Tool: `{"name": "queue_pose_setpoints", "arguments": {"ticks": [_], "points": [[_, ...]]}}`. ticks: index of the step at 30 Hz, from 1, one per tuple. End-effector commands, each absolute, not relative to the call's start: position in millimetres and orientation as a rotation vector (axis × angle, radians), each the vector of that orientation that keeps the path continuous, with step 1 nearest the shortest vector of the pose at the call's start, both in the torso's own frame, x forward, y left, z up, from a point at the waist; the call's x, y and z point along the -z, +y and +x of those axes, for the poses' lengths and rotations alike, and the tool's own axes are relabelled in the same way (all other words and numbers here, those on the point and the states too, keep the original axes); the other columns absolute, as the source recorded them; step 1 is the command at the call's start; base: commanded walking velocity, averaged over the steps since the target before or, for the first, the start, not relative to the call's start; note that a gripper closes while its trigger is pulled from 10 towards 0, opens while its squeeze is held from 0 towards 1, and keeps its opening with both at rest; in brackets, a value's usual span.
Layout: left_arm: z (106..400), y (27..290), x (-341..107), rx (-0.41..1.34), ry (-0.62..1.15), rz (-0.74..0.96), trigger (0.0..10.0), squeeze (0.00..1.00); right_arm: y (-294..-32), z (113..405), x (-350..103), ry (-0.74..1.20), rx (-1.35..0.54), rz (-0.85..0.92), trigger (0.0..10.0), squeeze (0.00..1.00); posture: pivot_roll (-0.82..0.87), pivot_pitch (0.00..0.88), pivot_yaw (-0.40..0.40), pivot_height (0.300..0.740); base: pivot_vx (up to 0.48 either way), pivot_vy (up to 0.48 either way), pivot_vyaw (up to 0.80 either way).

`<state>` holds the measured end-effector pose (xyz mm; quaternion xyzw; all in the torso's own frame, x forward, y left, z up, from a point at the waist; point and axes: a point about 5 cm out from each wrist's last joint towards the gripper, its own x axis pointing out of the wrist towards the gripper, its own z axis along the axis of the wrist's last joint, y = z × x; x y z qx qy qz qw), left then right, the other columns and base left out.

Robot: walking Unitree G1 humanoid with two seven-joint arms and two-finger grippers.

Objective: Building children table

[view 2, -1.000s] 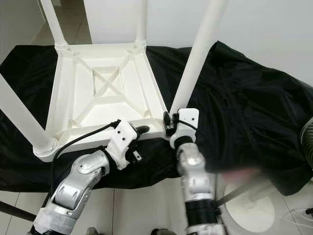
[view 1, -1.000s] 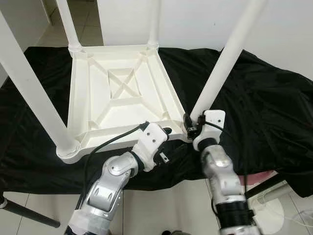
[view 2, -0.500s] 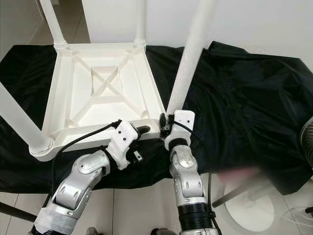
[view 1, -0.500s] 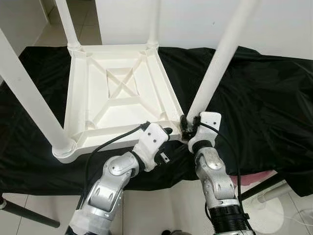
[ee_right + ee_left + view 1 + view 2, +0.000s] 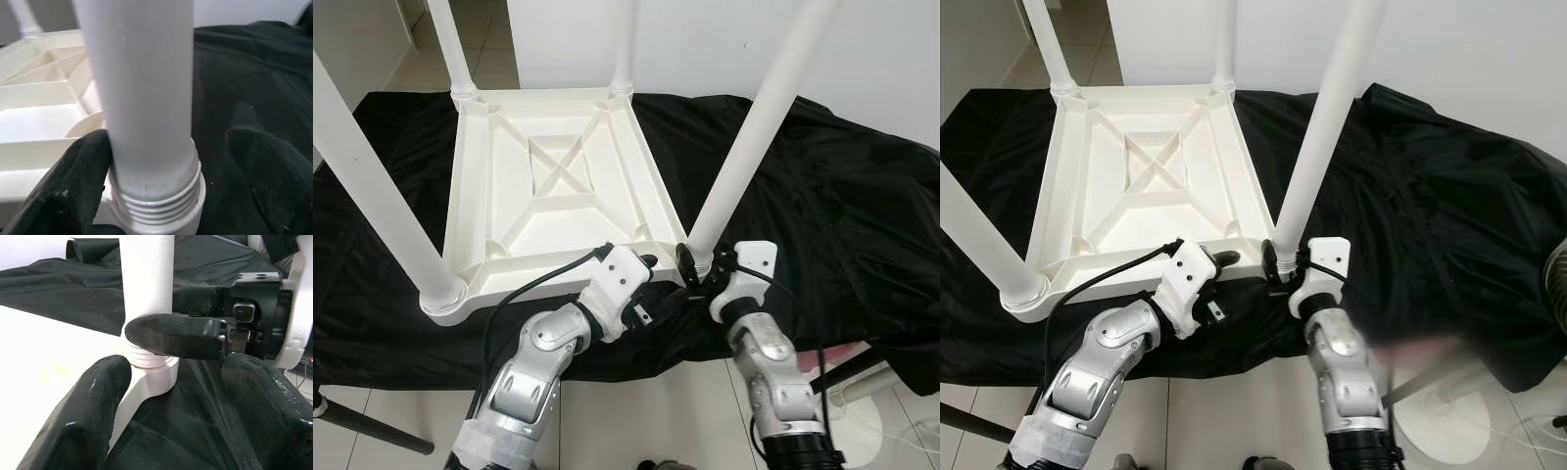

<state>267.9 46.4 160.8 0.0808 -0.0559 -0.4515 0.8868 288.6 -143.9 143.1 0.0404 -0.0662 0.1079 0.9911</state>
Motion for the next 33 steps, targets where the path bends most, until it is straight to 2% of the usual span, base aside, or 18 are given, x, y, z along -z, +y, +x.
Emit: {"name": "queue_pose_setpoints", "arguments": {"ticks": [1,5,14,15,16,17,19,20,26,27,31,32,33], "points": [[271,47,-159,0.867,-0.108,0.163,10.0,0.00,-147,288,-142,-0.137,-0.237,0.089,10.0,0.00,-0.05,0.096,-0.043,0.740,0.000,0.000,0.00],[273,47,-160,0.871,-0.111,0.167,10.0,0.00,-154,297,-153,-0.187,-0.360,0.035,10.0,0.00,-0.05,0.090,-0.036,0.740,0.000,0.000,0.00],[273,46,-161,0.874,-0.116,0.171,10.0,0.00,-152,312,-161,-0.189,-0.502,-0.041,10.0,0.00,-0.05,0.091,-0.037,0.740,0.000,0.000,0.00],[273,46,-161,0.872,-0.116,0.171,10.0,0.00,-150,315,-160,-0.176,-0.536,-0.050,7.3,0.00,-0.04,0.091,-0.038,0.740,0.000,0.000,0.00],[273,46,-161,0.872,-0.116,0.171,10.0,0.00,-150,315,-160,-0.176,-0.536,-0.050,7.3,0.00,-0.04,0.091,-0.038,0.740,0.000,0.000,0.00],[273,46,-161,0.871,-0.116,0.172,10.0,0.00,-150,317,-158,-0.166,-0.553,-0.064,4.2,0.00,-0.04,0.093,-0.042,0.740,0.000,0.000,0.00],[273,46,-161,0.871,-0.116,0.172,10.0,0.00,-150,317,-158,-0.166,-0.553,-0.064,4.2,0.00,-0.04,0.093,-0.042,0.740,0.000,0.000,0.00],[272,47,-160,0.867,-0.115,0.172,10.0,0.00,-150,317,-156,-0.153,-0.565,-0.068,0.0,0.00,-0.04,0.093,-0.045,0.740,0.000,0.000,0.00],[271,49,-159,0.854,-0.111,0.173,10.0,0.00,-154,313,-147,-0.116,-0.595,-0.065,0.0,0.00,-0.03,0.098,-0.051,0.740,0.000,0.000,0.00],[271,49,-159,0.852,-0.110,0.173,10.0,0.00,-155,311,-145,-0.107,-0.590,-0.054,0.6,0.00,-0.03,0.099,-0.052,0.740,0.000,0.000,0.00],[270,49,-159,0.852,-0.110,0.174,10.0,0.00,-156,310,-144,-0.104,-0.588,-0.045,0.6,0.00,-0.03,0.099,-0.052,0.740,0.000,0.000,0.00],[270,49,-159,0.851,-0.109,0.173,10.0,0.00,-154,307,-144,-0.108,-0.559,-0.016,10.0,0.00,-0.03,0.097,-0.055,0.740,0.000,0.000,0.00],[270,49,-159,0.851,-0.109,0.173,10.0,0.00,-154,307,-144,-0.108,-0.559,-0.016,10.0,0.00,-0.03,0.097,-0.055,0.740,0.000,0.000,0.00]]}}
